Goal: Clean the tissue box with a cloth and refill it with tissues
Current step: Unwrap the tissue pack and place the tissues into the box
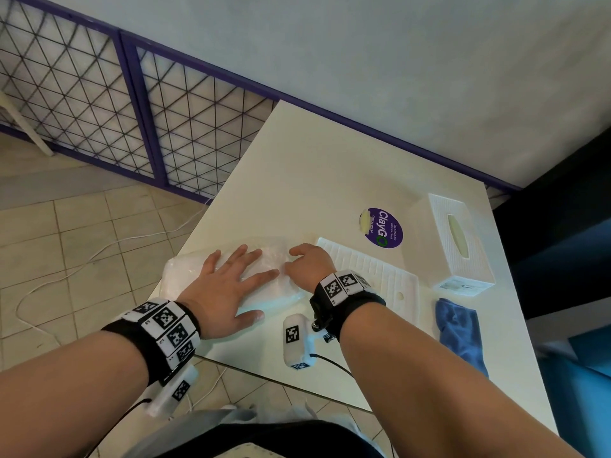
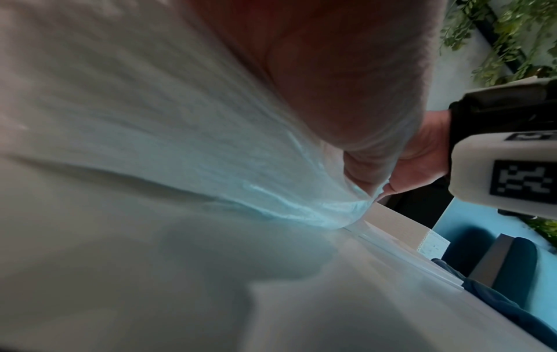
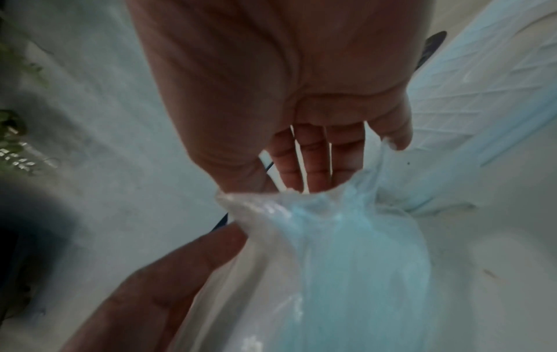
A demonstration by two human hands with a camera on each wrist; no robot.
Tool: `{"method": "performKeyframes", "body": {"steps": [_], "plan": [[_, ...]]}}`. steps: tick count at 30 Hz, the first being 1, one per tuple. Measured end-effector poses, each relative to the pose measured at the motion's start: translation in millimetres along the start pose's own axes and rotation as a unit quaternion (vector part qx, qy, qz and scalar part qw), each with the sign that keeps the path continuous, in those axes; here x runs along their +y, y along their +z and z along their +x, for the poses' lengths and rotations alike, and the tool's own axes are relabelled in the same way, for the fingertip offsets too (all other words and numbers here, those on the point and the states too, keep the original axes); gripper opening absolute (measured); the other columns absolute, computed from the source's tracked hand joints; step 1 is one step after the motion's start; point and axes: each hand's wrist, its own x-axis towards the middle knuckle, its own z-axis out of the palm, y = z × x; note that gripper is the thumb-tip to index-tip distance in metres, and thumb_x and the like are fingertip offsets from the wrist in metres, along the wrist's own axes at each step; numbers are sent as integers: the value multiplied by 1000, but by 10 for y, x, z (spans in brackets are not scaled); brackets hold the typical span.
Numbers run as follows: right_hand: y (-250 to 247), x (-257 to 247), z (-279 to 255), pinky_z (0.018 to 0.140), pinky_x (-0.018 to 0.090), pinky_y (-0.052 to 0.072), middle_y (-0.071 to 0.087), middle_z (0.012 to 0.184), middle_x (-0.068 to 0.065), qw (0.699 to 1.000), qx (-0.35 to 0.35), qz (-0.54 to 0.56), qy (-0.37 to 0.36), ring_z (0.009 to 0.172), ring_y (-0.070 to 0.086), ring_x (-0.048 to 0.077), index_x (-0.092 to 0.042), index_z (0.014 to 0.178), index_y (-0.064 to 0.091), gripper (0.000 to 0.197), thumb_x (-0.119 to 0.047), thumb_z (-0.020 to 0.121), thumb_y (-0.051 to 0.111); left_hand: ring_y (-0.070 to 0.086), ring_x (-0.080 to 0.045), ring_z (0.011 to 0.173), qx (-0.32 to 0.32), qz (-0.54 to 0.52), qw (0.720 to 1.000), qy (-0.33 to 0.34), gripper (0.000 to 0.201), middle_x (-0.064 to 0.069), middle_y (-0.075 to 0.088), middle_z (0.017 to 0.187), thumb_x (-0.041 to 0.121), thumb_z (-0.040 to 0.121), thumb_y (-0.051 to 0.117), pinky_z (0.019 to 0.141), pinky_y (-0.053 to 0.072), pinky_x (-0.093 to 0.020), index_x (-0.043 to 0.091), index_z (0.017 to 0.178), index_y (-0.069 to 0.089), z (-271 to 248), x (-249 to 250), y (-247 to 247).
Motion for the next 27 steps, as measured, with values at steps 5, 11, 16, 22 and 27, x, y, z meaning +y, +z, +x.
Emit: {"method": "performKeyframes", "body": {"steps": [5, 11, 16, 22, 27], "plan": [[-34, -23, 23, 83, 29, 51, 66, 112, 4, 999, -12, -43, 8, 103, 63, 22, -18, 119, 54, 40, -11, 81, 62, -4, -27, 147, 7, -7, 1000, 3, 72, -4, 2, 161, 68, 84, 36, 114, -3, -55, 48, 147, 7, -13, 2, 10], [-106, -107, 13, 59, 25, 43, 55, 70, 5, 995, -38, -89, -10, 65, 53, 20, -9, 64, 58, 21, -15, 84, 57, -9, -26, 147, -1, -8, 1000, -8, 72, -2, -1, 161, 68, 84, 36, 114, -5, -54, 48, 147, 6, -12, -6, 19], [-69, -129, 2, 46, 22, 28, 36, 56, -3, 995, -21, -102, -4, 50, 33, 13, -16, 52, 33, 40, -11, 79, 62, -2, -28, 147, 4, -7, 1000, -4, 72, -4, 7, 160, 68, 83, 37, 113, -1, -56, 48, 147, 9, -11, -9, 41], [-67, -150, -25, 46, 22, 29, 39, 55, -2, 994, -46, -96, 2, 50, 37, 14, -15, 50, 37, 39, -11, 80, 60, 0, -29, 147, 6, -14, 1000, -7, 73, -5, 11, 159, 68, 81, 35, 113, 1, -56, 48, 146, 9, -5, -1, 49], [-90, -149, -73, 49, 22, 30, 42, 61, -2, 994, -70, -78, 11, 54, 41, 12, -14, 57, 41, 36, -24, 86, 60, -24, -22, 143, -24, -44, 998, -37, 111, -1, -21, 158, 88, 59, 46, 113, -16, -53, 50, 142, -17, -30, 19, -80]]}}
